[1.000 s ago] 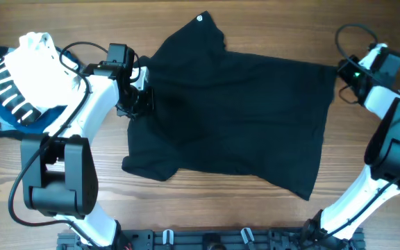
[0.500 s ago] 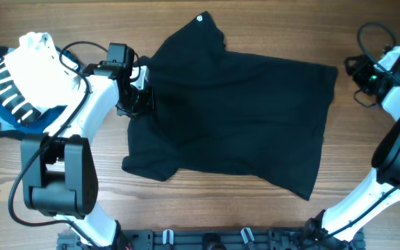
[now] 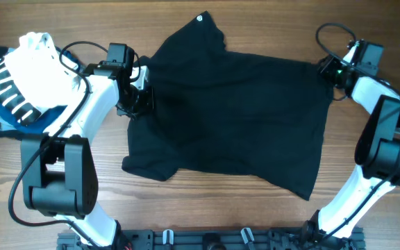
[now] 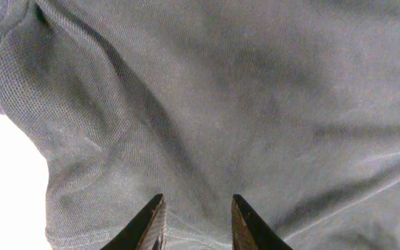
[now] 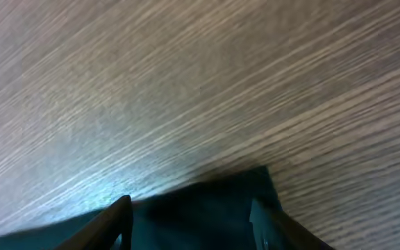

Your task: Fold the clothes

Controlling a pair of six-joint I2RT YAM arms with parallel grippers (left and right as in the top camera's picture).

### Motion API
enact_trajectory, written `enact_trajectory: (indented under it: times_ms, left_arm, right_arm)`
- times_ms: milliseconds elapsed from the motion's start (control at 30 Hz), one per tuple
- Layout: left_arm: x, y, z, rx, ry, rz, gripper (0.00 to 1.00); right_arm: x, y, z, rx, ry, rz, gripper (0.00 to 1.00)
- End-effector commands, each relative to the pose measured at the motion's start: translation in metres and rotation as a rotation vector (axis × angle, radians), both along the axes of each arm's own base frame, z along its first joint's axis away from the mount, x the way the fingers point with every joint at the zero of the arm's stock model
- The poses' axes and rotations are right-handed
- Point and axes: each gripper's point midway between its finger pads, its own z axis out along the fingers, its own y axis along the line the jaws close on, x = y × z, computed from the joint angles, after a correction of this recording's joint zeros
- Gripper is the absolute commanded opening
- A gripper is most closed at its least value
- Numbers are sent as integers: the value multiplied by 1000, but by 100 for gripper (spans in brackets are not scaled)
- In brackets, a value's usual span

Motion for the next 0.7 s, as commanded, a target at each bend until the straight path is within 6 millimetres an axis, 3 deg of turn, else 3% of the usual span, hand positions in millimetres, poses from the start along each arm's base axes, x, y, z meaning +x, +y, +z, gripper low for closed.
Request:
enact_trajectory:
  times_ms: [0,167,667]
  left_arm:
    - [-1,0,1,7,-2,-12,31]
    - [-2,0,1,7,2,-12,31]
    - [-3,1,1,8,5,-13,31]
  right_arm:
    - [-8,-26,-16,-94,58,-71,57]
    - [-3,-15,-7,-89,18,67,58]
    - [7,-26,15,-60,-73,54,61]
